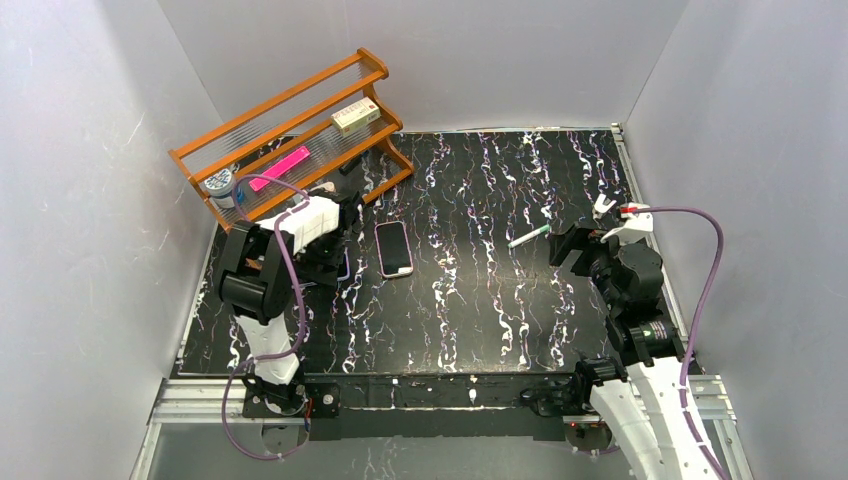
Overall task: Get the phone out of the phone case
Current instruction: Adjust the phone at the center of the board.
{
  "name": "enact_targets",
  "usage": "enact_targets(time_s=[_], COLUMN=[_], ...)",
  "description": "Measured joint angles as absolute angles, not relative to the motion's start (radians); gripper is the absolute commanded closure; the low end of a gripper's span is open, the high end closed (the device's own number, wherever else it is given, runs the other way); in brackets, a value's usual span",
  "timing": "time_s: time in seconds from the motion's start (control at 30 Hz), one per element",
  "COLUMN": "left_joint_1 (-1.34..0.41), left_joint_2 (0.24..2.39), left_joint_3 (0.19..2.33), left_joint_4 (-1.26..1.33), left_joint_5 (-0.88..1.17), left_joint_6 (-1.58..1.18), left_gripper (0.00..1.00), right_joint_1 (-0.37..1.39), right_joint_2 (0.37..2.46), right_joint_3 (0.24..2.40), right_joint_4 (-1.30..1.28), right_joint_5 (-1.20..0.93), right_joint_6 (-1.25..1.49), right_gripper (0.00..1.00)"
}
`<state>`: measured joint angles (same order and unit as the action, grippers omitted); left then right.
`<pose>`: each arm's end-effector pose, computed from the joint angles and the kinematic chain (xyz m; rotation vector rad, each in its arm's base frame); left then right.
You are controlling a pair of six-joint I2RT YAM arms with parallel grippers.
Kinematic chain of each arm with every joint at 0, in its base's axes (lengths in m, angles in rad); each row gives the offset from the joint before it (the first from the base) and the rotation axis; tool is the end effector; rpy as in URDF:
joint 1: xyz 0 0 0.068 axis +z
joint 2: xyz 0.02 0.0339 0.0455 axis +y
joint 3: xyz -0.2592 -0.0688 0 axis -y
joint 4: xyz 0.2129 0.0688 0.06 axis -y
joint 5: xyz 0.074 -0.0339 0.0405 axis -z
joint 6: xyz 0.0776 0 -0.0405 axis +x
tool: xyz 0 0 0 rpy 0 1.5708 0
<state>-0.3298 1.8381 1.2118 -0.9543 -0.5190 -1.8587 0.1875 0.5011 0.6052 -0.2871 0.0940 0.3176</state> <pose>0.2913 -0.0590 0.1459 -1.8420 1.9258 0.3361 0.1457 0.0202 0.2923 0.1832 1.7521 0.2858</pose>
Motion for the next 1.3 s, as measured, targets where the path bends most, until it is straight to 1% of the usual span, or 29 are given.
enact_targets(time_s=[0.13,0.2,0.23,0.33,0.4,0.5,0.57,0.73,1.0,1.13,1.3], left_joint_1=[-0.329,-0.329,-0.329,-0.329,-0.330,-0.333,-0.345,-0.440,-0.711,-0.783,-0.789], left_joint_2=[1.845,1.845,1.845,1.834,1.831,1.825,1.809,1.759,1.752,1.744,1.656], left_joint_3=[1.208,1.196,1.187,1.172,1.167,1.159,1.140,1.091,1.108,1.100,0.998], left_joint_4=[-0.940,-0.922,-0.911,-0.897,-0.889,-0.878,-0.866,-0.879,-0.873,-0.838,-0.741], left_joint_5=[-0.511,-0.509,-0.509,-0.505,-0.499,-0.501,-0.508,-0.498,-0.428,-0.425,-0.416], left_joint_6=[-1.860,-1.858,-1.854,-1.825,-1.791,-1.739,-1.695,-1.540,-1.225,-1.114,-1.059], left_gripper=[0.04,0.06,0.09,0.23,0.29,0.37,0.39,0.39,0.36,0.30,0.17], right_joint_1=[0.202,0.207,0.211,0.221,0.229,0.237,0.241,0.245,0.257,0.262,0.265], right_joint_2=[0.501,0.501,0.501,0.500,0.497,0.494,0.491,0.491,0.495,0.508,0.522], right_joint_3=[0.605,0.605,0.605,0.605,0.605,0.605,0.605,0.605,0.605,0.605,0.605], right_joint_4=[-0.287,-0.287,-0.287,-0.286,-0.285,-0.282,-0.281,-0.281,-0.281,-0.281,-0.281], right_joint_5=[0.095,0.097,0.098,0.099,0.099,0.102,0.102,0.102,0.102,0.102,0.101], right_joint_6=[0.311,0.310,0.310,0.309,0.307,0.307,0.307,0.307,0.306,0.306,0.305], right_gripper=[0.01,0.01,0.01,0.01,0.01,0.01,0.01,0.01,0.01,0.01,0.01])
